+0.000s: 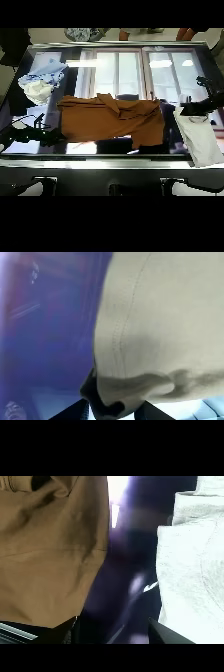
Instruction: Fold the shirts.
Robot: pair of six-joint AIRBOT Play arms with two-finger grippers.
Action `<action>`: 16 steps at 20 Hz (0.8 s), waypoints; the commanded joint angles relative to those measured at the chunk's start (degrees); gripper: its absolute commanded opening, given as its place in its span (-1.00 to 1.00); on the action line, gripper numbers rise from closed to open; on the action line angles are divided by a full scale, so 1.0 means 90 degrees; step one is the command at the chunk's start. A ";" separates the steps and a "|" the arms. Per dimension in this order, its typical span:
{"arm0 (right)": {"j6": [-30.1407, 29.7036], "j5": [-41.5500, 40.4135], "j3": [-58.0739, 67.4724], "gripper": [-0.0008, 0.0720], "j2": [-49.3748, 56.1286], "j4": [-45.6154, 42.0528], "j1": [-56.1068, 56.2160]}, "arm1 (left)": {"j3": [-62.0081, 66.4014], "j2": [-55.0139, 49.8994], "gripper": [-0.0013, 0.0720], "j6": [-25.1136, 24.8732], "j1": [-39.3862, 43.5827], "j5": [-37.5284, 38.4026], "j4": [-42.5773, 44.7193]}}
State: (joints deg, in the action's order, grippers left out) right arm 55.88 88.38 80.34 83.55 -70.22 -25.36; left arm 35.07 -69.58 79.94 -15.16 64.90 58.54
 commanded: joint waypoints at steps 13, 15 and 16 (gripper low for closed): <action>-0.0379 -0.1343 -0.2249 0.44 0.0049 0.0945 -0.0002 | 0.0019 0.0051 -0.88 0.0005 0.0015 -0.0041 -0.0345; -0.0595 -0.1770 -0.2288 0.44 0.0248 0.1394 -0.0002 | 0.0019 0.0097 -0.88 -0.0034 0.0015 -0.0017 -0.0345; -0.0743 -0.1965 -0.2288 0.44 0.0379 0.1783 -0.0002 | 0.0019 0.0119 -0.88 -0.0034 0.0015 -0.0019 -0.0345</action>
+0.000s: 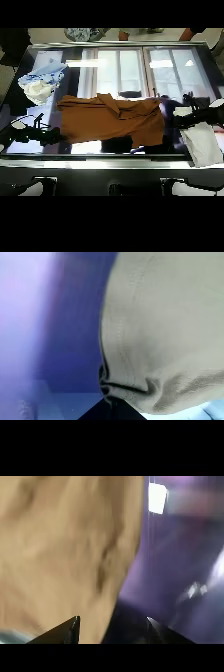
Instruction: Fold the shirts.
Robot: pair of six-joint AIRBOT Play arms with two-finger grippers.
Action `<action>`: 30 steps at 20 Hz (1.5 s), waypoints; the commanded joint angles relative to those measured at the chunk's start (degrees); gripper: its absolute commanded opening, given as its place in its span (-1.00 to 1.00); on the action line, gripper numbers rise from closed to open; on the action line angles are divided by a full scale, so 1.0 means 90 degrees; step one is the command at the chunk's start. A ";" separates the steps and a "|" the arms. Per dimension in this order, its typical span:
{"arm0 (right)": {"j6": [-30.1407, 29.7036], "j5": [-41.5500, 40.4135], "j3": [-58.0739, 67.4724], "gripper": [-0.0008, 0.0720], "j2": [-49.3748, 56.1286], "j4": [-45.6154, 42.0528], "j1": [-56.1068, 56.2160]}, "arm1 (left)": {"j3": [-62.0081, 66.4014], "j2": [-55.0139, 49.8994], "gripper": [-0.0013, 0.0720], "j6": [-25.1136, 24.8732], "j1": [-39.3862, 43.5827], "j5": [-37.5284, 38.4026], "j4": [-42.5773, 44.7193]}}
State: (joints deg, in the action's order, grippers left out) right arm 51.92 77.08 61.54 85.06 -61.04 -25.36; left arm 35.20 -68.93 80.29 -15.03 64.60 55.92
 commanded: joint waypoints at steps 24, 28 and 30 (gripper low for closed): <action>-0.0007 -0.2596 0.5304 -0.85 -0.4311 -0.0340 -0.0015 | 0.8629 0.2463 -0.88 0.0408 -0.0032 -0.1115 0.0731; 0.0333 -0.2256 0.5304 -0.85 -0.5379 -0.1202 -0.0015 | 0.8740 0.3062 -0.88 0.0532 -0.0032 -0.1112 0.0724; 0.0333 -0.2232 0.5304 -0.85 -0.5520 -0.1241 -0.0015 | 0.8740 0.3133 -0.88 0.0532 -0.0034 -0.1107 0.0746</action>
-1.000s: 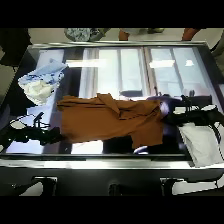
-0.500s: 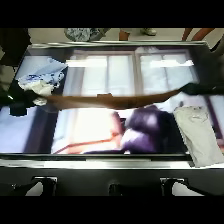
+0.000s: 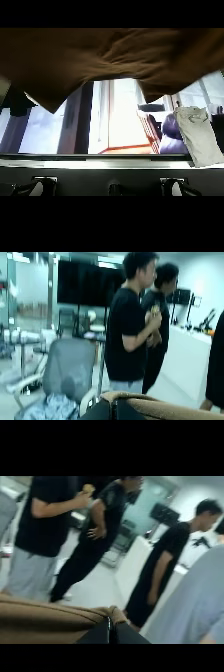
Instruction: Fold the shirts.
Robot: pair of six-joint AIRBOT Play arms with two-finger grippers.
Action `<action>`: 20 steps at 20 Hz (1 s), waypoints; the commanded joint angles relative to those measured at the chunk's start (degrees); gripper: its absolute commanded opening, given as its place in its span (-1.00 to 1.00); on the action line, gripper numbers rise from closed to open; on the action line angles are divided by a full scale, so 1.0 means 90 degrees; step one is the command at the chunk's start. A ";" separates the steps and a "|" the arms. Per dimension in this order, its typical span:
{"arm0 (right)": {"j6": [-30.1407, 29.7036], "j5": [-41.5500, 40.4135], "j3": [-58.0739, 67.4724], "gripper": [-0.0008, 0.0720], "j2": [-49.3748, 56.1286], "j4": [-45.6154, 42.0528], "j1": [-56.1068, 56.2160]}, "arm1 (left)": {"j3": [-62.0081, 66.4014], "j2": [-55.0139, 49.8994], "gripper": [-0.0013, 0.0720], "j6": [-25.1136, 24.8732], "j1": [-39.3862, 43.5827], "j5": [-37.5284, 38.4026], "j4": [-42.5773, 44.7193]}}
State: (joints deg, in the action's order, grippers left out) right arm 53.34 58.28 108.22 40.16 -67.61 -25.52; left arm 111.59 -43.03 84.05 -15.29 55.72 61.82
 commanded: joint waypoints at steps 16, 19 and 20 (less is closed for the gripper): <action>0.0680 0.2815 -0.1472 -0.86 0.4942 -0.0279 0.1571 | -0.3164 -0.3538 -0.88 -0.0532 0.0189 0.1678 0.0444; 0.1132 0.1151 -0.1491 -0.85 0.6302 0.0005 0.1991 | -0.3021 -0.4874 -0.88 -0.0532 0.0313 0.0843 0.0386; 0.1212 0.0680 -0.1491 -0.85 0.6591 0.0189 0.2050 | -0.2841 -0.5275 -0.88 -0.0532 0.0340 0.0622 0.0289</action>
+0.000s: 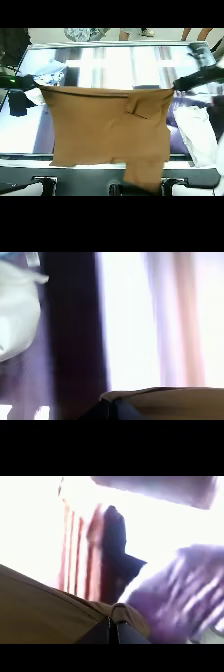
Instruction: Fold the shirts.
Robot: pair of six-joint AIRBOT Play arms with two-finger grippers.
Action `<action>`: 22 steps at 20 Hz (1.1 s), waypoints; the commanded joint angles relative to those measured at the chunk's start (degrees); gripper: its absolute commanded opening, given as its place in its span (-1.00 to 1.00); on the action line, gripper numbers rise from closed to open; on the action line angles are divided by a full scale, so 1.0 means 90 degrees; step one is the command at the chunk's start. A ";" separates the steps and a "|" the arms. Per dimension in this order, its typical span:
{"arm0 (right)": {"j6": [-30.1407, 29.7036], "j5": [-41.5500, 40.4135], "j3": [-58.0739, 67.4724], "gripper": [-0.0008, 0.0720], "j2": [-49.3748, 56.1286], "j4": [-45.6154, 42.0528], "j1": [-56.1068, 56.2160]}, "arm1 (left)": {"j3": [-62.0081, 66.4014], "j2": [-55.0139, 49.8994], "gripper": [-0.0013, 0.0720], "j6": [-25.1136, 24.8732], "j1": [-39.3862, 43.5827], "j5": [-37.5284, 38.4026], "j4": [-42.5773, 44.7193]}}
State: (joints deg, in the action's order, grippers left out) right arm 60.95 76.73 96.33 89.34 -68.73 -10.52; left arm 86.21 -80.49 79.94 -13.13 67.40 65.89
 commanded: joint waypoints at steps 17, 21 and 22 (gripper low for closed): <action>0.0580 0.0488 -0.1955 -0.86 0.0544 -0.0865 0.0702 | -0.0129 -0.2266 -0.88 -0.0554 -0.0151 0.2256 0.0333; 0.0814 0.0403 -0.2018 -0.86 0.0571 -0.0908 0.0702 | -0.0367 -0.2310 -0.88 -0.0554 -0.0153 0.2254 0.0333; 0.0833 0.0381 -0.2018 -0.86 0.0571 -0.0916 0.0702 | -0.0367 -0.2314 -0.88 -0.0554 -0.0153 0.2254 0.0333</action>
State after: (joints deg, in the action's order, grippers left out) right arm 66.37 80.93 79.33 94.43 -76.29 -4.45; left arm 84.12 -101.03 74.96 -14.44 86.98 68.51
